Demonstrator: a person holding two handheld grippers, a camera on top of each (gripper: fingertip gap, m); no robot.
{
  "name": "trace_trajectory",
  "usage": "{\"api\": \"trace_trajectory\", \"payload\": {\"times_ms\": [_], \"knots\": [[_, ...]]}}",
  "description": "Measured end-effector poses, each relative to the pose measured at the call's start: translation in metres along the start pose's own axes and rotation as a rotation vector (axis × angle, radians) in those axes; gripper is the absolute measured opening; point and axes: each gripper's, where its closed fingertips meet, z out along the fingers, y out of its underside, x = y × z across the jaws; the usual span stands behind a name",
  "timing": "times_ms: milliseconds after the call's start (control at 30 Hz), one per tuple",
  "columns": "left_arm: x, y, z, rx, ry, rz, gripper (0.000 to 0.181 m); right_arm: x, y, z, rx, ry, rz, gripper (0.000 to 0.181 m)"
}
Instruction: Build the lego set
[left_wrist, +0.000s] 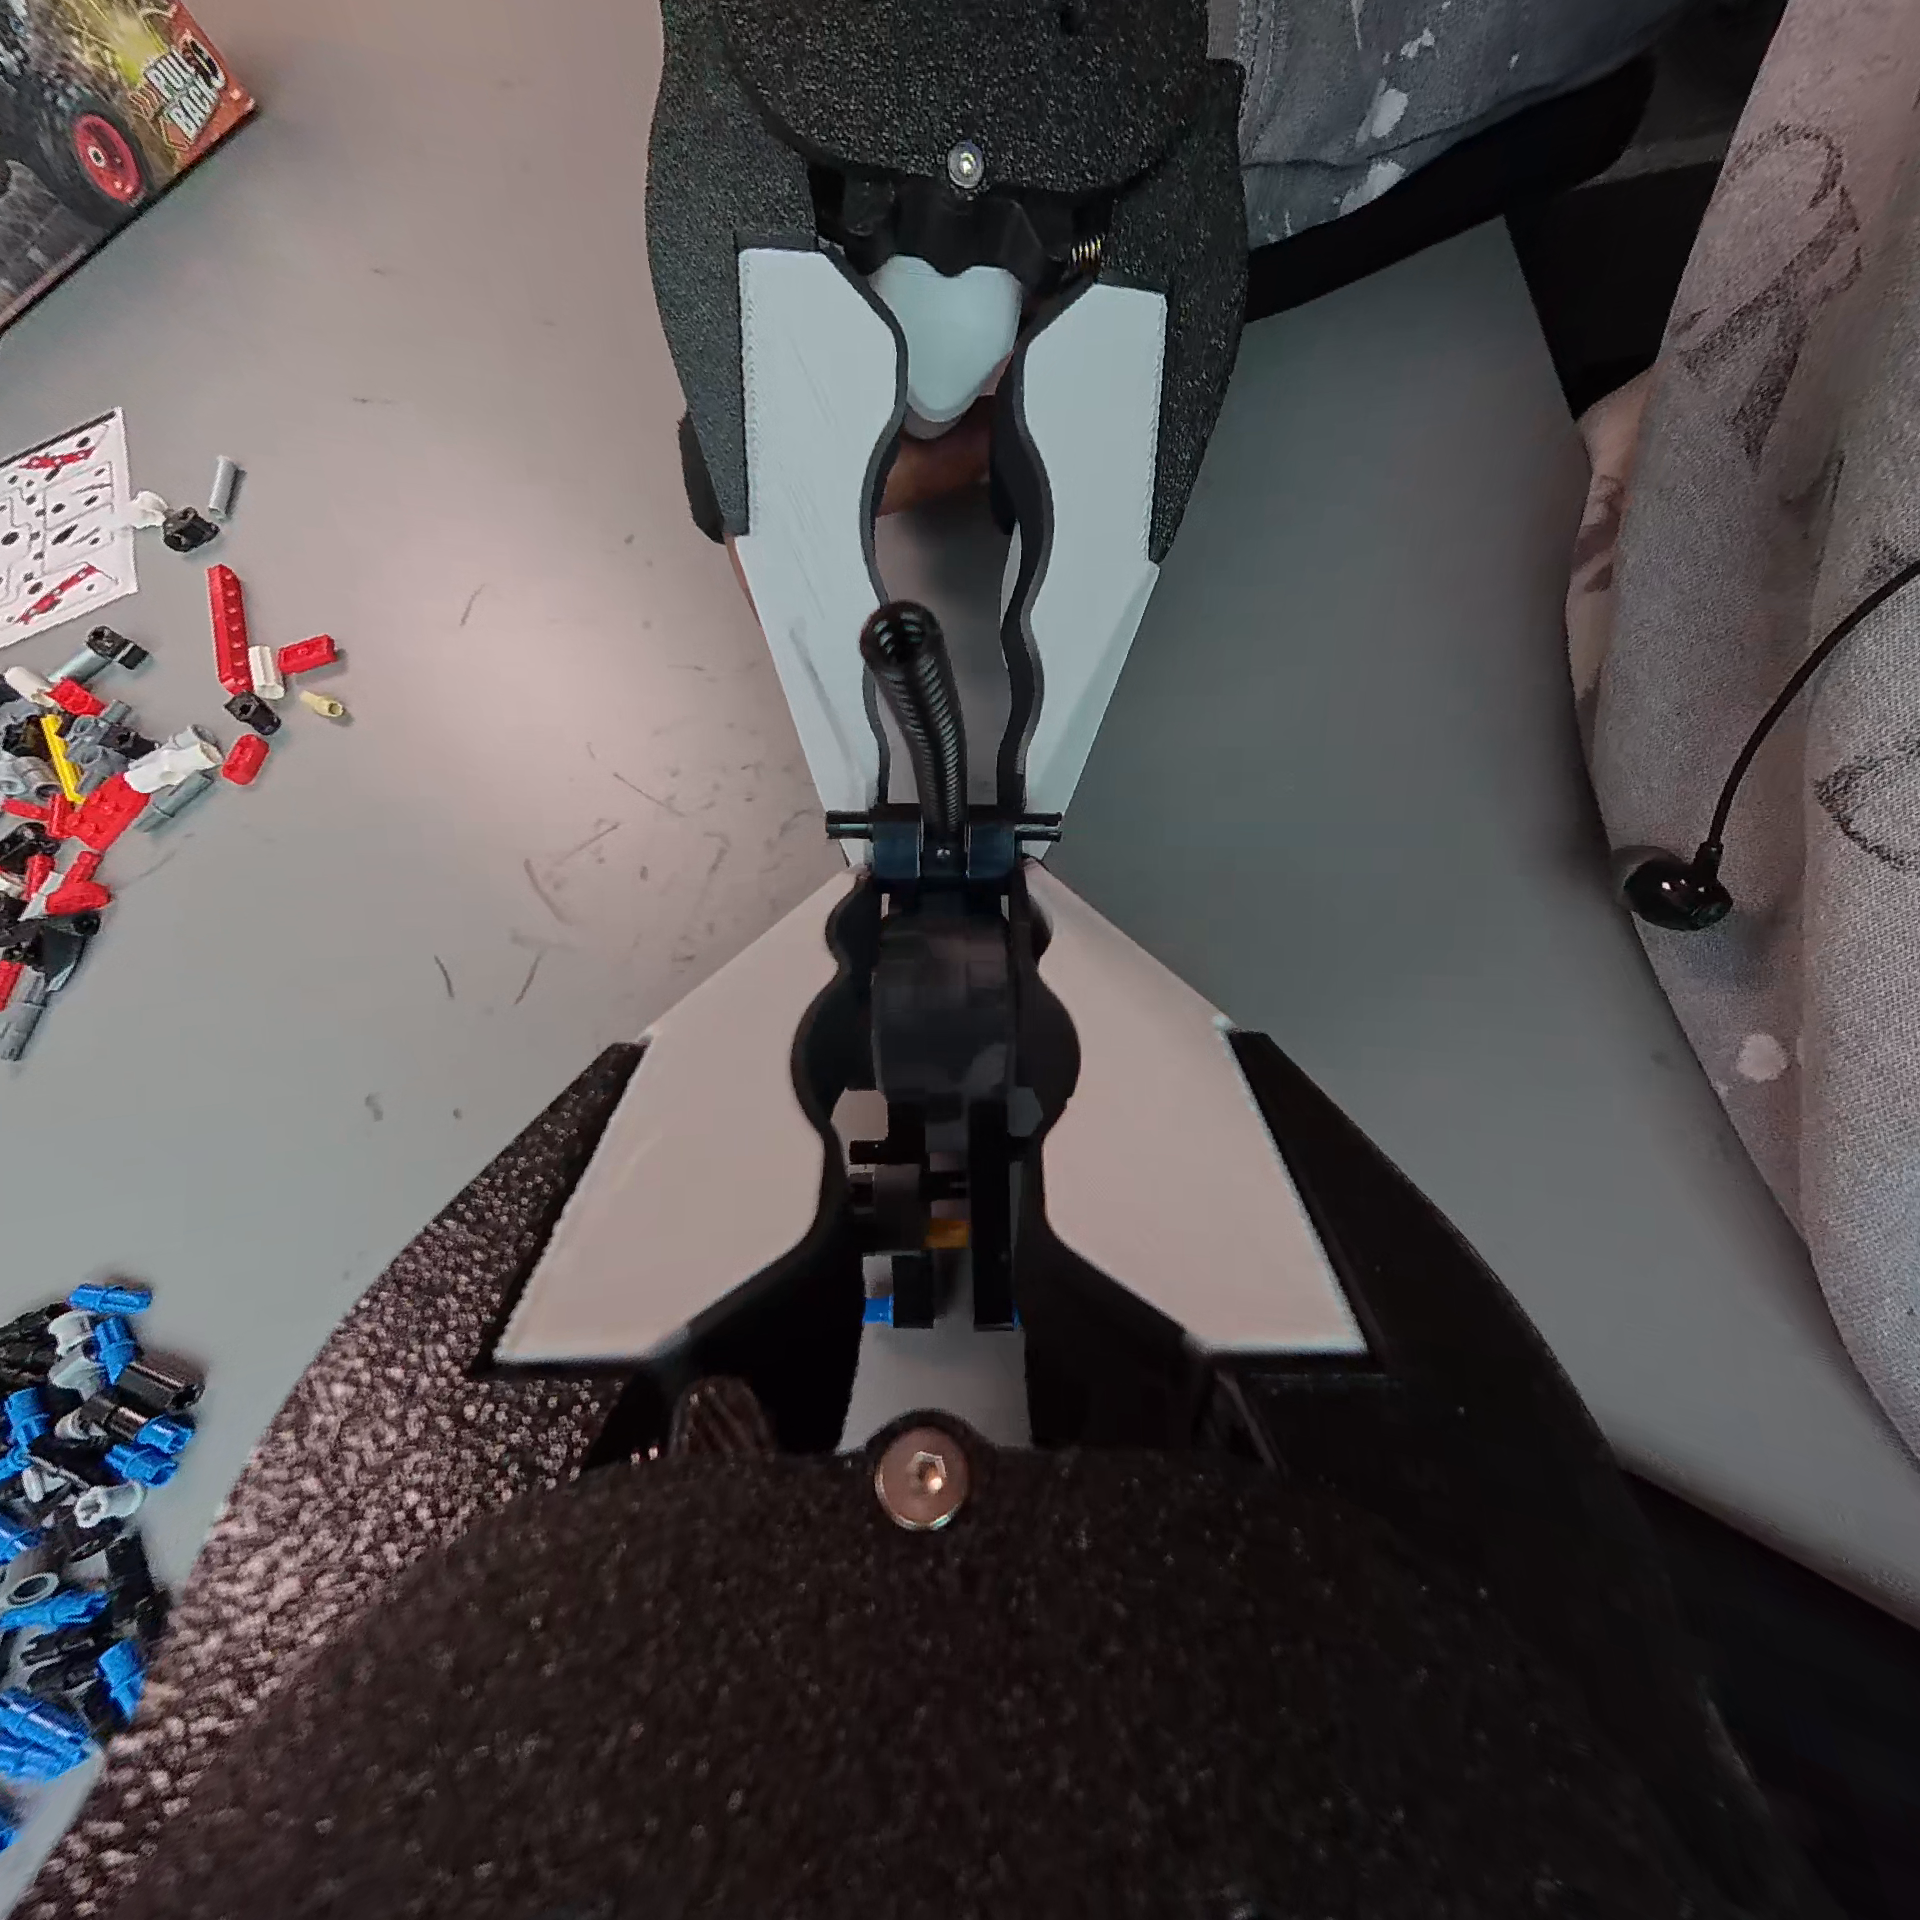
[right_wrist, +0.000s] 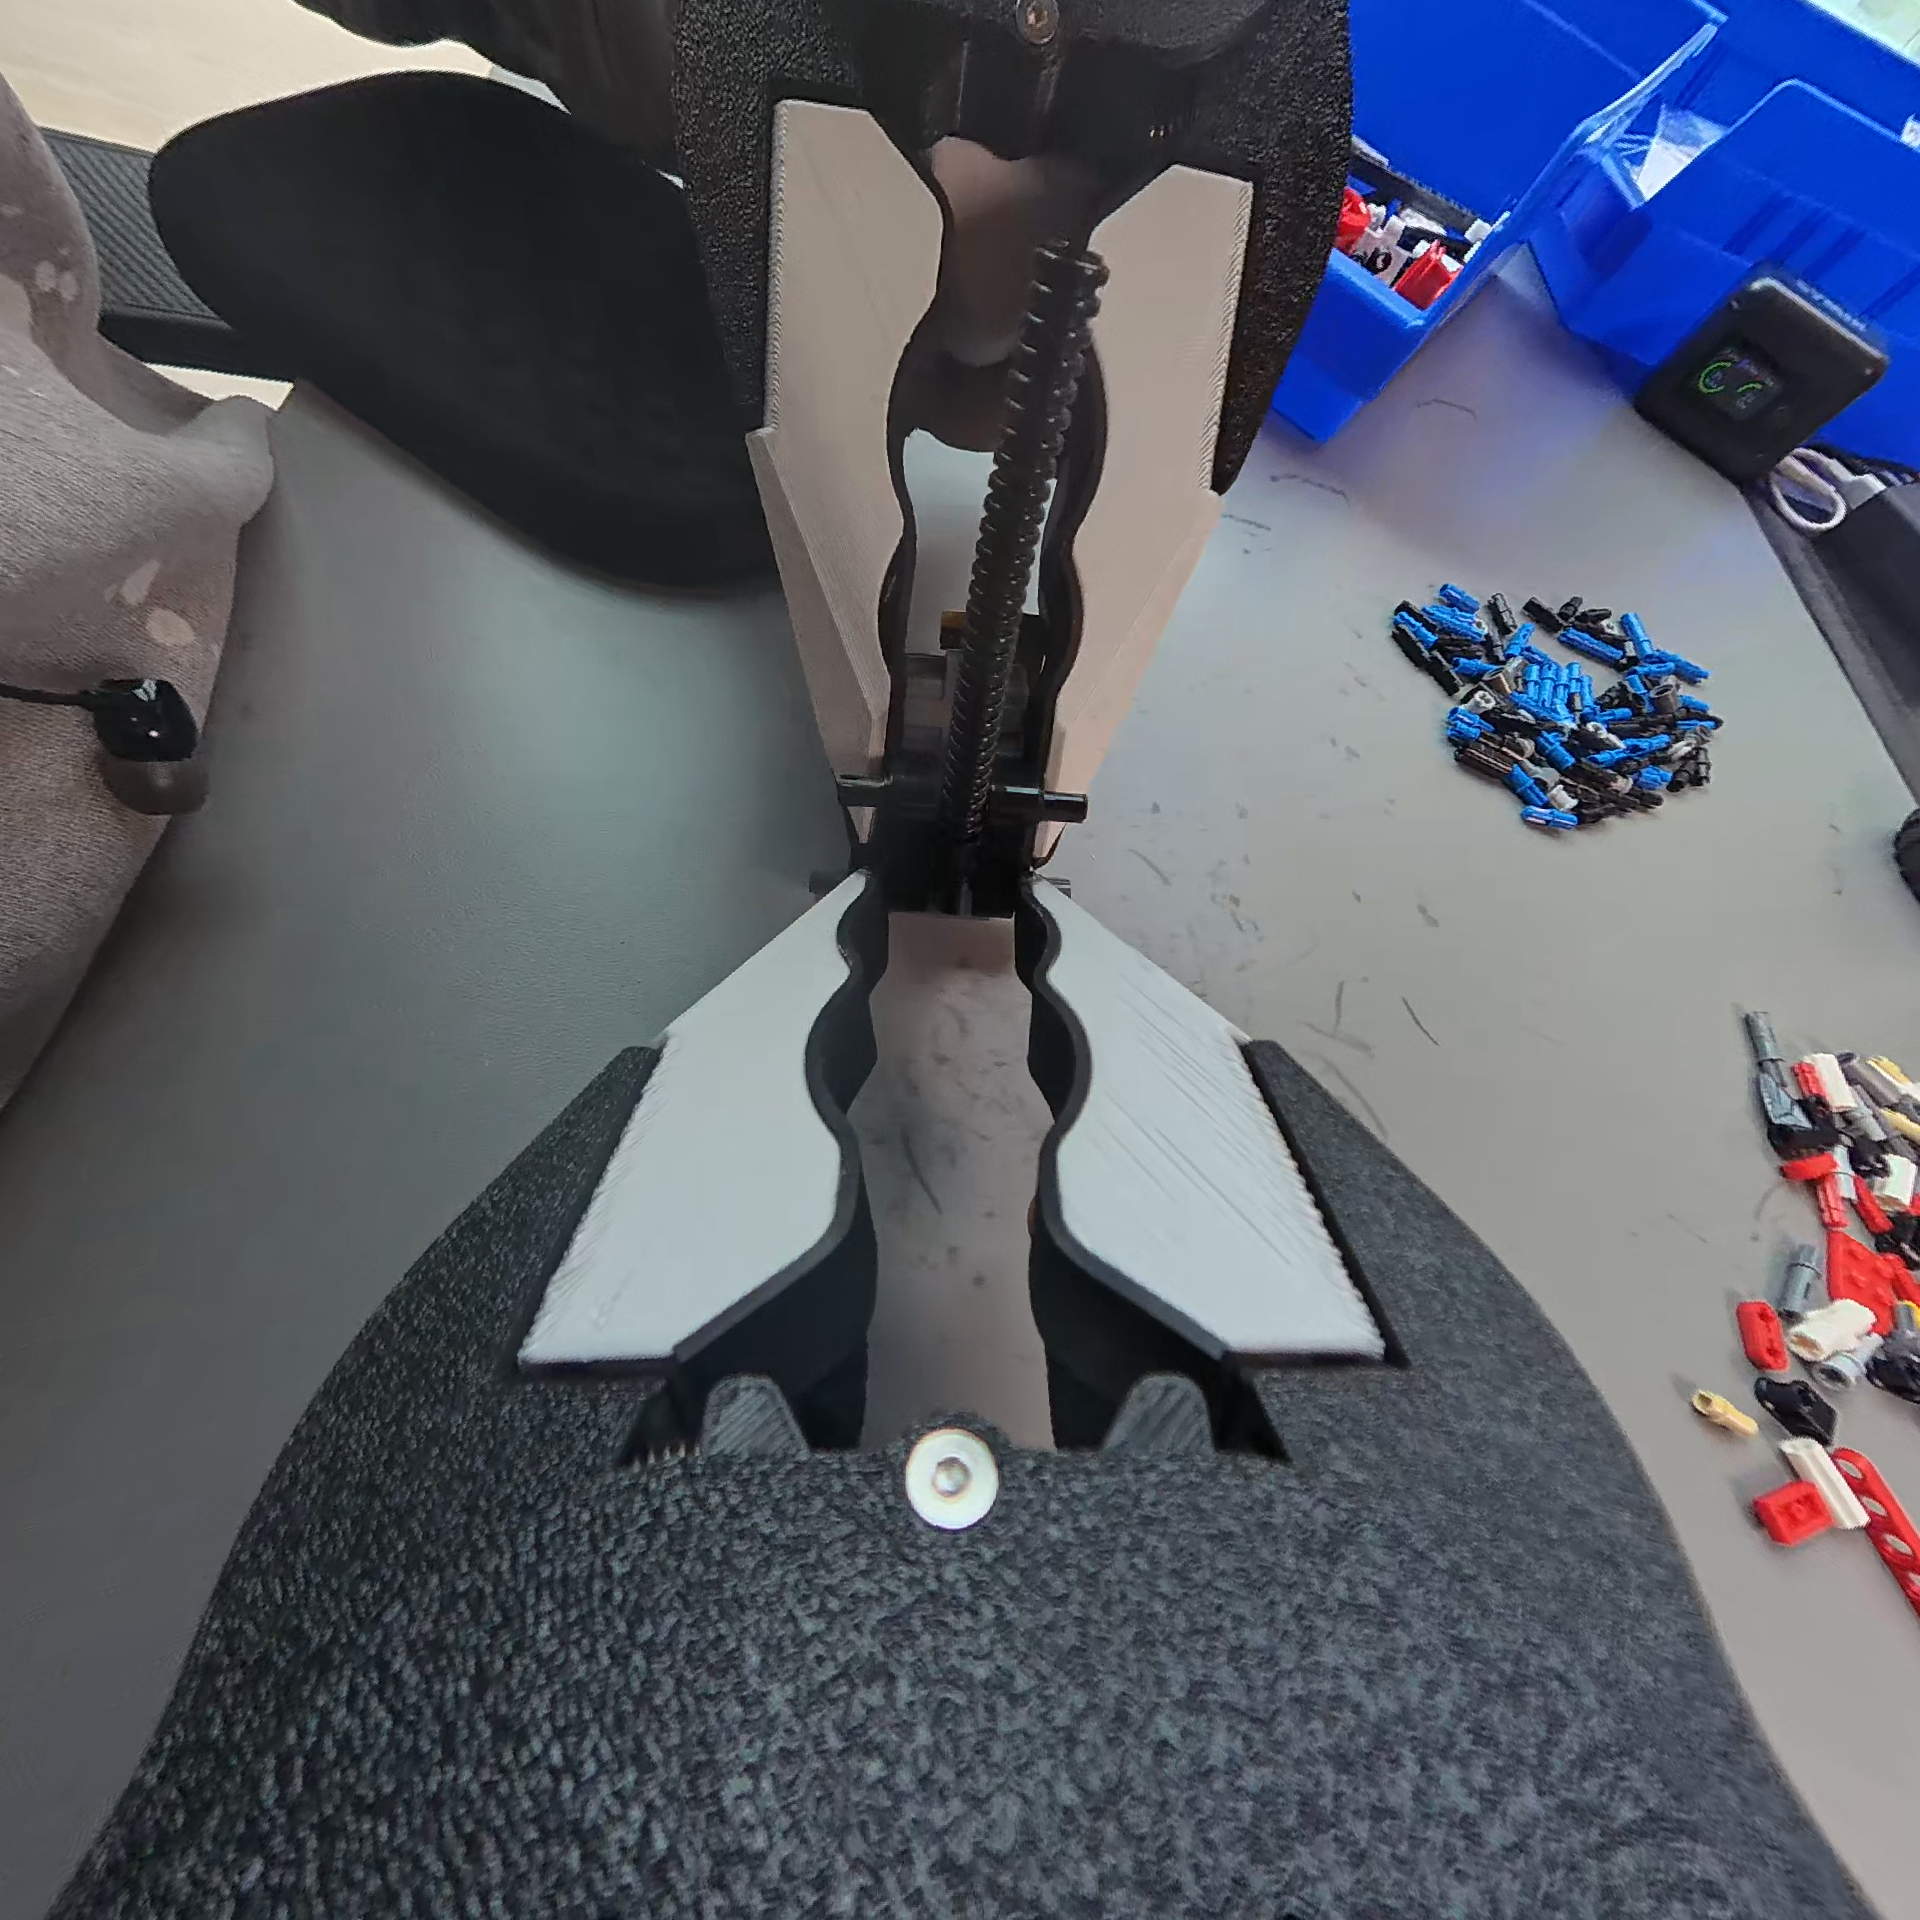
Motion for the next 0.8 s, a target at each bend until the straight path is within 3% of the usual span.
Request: {"api": "trace_trajectory", "payload": {"times_ms": [33,200,300,567,800], "knots": [[0.000,0.000,0.000,0.004,0.006,-0.005,0.025,0.000,0.000,0.000,0.000,-0.003,0.004,0.024],[-0.005,0.001,0.000,0.000,0.030,-0.065,0.026,0.005,0.003,0.002,-0.011,-0.009,0.064,0.025],[-0.009,0.006,-0.003,-0.027,0.005,-0.066,0.039,0.006,0.004,0.000,-0.012,-0.012,0.070,0.024],[-0.004,-0.001,0.005,-0.036,0.012,-0.074,0.025,0.003,0.005,0.001,-0.030,-0.003,0.031,0.026],[-0.014,-0.006,0.016,-0.064,0.092,-0.089,0.028,0.011,0.015,-0.007,-0.045,-0.021,0.118,0.024]]}}
